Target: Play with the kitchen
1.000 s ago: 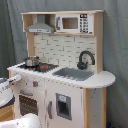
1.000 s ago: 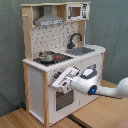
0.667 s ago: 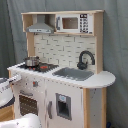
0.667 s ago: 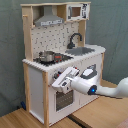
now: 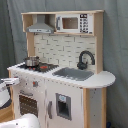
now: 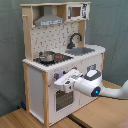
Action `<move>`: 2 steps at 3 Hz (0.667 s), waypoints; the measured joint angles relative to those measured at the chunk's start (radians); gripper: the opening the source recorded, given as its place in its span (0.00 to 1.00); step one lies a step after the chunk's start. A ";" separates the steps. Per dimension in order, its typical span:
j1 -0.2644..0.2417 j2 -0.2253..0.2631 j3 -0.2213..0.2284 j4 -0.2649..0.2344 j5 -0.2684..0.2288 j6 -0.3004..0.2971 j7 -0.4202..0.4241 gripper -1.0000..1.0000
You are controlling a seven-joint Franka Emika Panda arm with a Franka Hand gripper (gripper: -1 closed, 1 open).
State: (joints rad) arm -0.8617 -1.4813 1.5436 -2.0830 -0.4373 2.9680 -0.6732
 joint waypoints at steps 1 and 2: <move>0.057 0.000 0.000 -0.052 0.000 -0.016 0.067 1.00; 0.090 0.002 -0.001 -0.084 0.003 -0.027 0.158 1.00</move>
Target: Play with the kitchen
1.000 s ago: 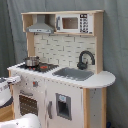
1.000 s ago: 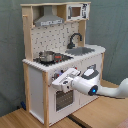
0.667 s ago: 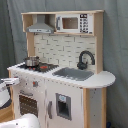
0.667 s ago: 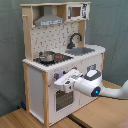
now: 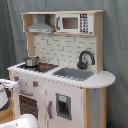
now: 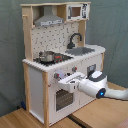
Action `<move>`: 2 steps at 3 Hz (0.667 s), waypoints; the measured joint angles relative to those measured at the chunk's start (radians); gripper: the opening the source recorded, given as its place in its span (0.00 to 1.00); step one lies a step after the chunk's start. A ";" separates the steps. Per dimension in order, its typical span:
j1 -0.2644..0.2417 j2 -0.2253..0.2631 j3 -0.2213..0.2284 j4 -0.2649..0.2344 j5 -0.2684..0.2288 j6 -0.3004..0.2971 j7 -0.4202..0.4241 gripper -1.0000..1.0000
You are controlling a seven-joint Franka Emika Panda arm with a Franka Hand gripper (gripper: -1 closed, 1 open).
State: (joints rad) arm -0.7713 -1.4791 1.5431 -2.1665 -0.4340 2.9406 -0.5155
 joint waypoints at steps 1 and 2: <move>0.003 0.013 0.004 -0.001 0.001 -0.012 0.098 1.00; 0.052 0.014 -0.083 -0.035 0.002 -0.020 0.060 1.00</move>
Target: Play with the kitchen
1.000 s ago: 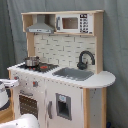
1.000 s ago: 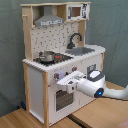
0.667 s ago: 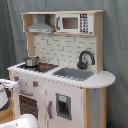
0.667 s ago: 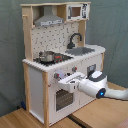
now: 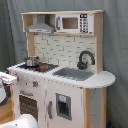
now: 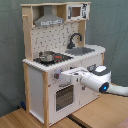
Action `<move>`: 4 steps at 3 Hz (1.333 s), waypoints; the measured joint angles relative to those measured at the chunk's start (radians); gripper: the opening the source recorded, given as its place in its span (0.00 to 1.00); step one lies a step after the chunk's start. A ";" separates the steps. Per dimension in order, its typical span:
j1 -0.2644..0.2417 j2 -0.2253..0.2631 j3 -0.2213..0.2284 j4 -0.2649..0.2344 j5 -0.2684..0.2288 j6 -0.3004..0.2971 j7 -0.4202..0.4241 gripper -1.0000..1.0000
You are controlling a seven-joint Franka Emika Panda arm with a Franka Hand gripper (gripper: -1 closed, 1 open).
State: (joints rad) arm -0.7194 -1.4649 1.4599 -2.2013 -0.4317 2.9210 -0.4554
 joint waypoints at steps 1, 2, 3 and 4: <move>0.053 0.001 -0.054 -0.053 0.000 -0.001 -0.056 1.00; 0.115 0.006 -0.108 -0.103 0.000 -0.010 -0.116 1.00; 0.168 0.014 -0.177 -0.120 0.000 -0.033 -0.183 1.00; 0.214 0.023 -0.247 -0.120 0.000 -0.058 -0.266 1.00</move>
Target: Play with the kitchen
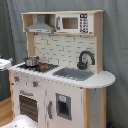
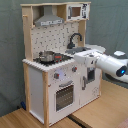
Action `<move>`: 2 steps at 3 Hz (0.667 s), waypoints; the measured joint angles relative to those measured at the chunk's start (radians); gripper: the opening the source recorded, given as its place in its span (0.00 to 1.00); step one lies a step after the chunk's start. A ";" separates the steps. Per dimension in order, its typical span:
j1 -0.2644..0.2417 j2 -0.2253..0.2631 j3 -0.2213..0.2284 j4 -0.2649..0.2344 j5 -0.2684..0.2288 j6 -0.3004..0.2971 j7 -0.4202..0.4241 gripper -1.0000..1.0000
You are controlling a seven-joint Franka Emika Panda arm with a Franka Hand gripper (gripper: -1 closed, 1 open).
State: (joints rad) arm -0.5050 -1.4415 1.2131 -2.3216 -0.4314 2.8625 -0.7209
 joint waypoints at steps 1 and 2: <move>0.042 0.003 -0.050 0.000 0.000 -0.030 -0.080 1.00; 0.090 0.004 -0.091 -0.001 0.000 -0.068 -0.166 1.00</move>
State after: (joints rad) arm -0.4149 -1.4378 1.1224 -2.3228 -0.4314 2.7943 -0.8867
